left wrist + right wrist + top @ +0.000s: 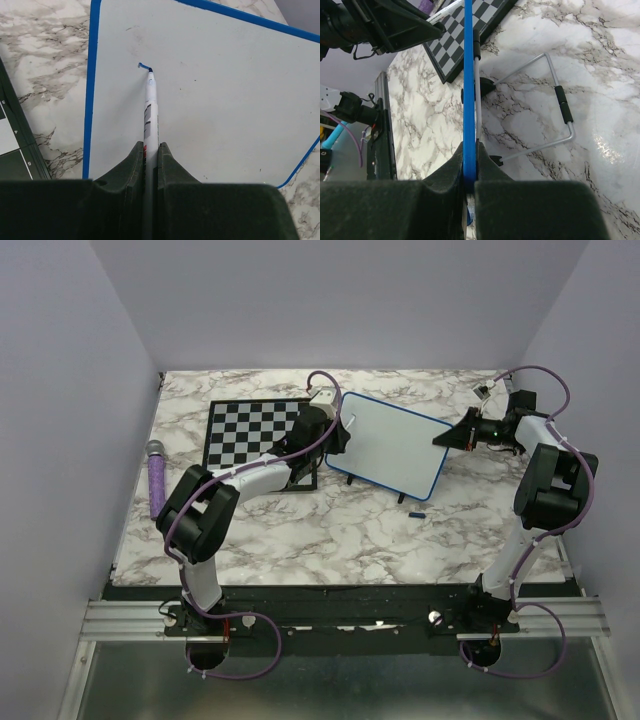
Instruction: Write a sentence on the whiteboard
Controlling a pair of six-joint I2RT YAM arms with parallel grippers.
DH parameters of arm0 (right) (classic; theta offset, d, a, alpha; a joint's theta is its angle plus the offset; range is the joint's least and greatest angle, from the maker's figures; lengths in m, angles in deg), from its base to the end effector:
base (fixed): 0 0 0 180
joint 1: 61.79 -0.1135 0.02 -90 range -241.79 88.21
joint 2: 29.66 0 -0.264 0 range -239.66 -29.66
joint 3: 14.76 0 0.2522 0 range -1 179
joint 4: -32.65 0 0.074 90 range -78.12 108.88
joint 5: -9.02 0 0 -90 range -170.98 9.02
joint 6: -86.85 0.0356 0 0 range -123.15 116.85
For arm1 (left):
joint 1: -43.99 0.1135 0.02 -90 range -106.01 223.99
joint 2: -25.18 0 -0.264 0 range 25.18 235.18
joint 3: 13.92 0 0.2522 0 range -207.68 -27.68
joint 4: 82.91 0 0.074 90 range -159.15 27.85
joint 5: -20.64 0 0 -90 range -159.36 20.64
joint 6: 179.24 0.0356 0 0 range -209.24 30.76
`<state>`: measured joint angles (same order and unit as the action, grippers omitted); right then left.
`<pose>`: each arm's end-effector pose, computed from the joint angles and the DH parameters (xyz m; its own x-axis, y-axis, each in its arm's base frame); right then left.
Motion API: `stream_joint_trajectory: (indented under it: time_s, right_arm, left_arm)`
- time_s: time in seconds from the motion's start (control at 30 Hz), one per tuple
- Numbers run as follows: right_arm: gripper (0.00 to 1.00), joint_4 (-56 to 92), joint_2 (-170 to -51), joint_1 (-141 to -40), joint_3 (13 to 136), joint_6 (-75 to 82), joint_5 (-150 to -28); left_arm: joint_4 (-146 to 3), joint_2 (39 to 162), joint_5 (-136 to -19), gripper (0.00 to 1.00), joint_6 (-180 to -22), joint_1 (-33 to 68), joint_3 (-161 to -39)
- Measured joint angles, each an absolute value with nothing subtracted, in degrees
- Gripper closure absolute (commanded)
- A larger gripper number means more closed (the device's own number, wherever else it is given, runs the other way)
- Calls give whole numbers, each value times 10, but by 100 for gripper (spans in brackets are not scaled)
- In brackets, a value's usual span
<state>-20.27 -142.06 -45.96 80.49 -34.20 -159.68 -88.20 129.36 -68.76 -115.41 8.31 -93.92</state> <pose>0.3840 -0.0726 0.2071 -0.6366 0.0754 -0.7675 -0.6962 0.3719 0.6140 0.3401 -0.2438 0.2307 -0.4897 -0.1913 -0.8506 0.4002 0.8174 -0.4142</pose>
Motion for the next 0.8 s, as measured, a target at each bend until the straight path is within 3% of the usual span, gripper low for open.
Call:
stream_joint_trajectory:
  time_s: [0.8]
  right_arm:
    - [99, -203, -1421, -459, 805, -342, -1597]
  left_arm:
    - [-883, 1294, -733, 100, -1157, 82, -939]
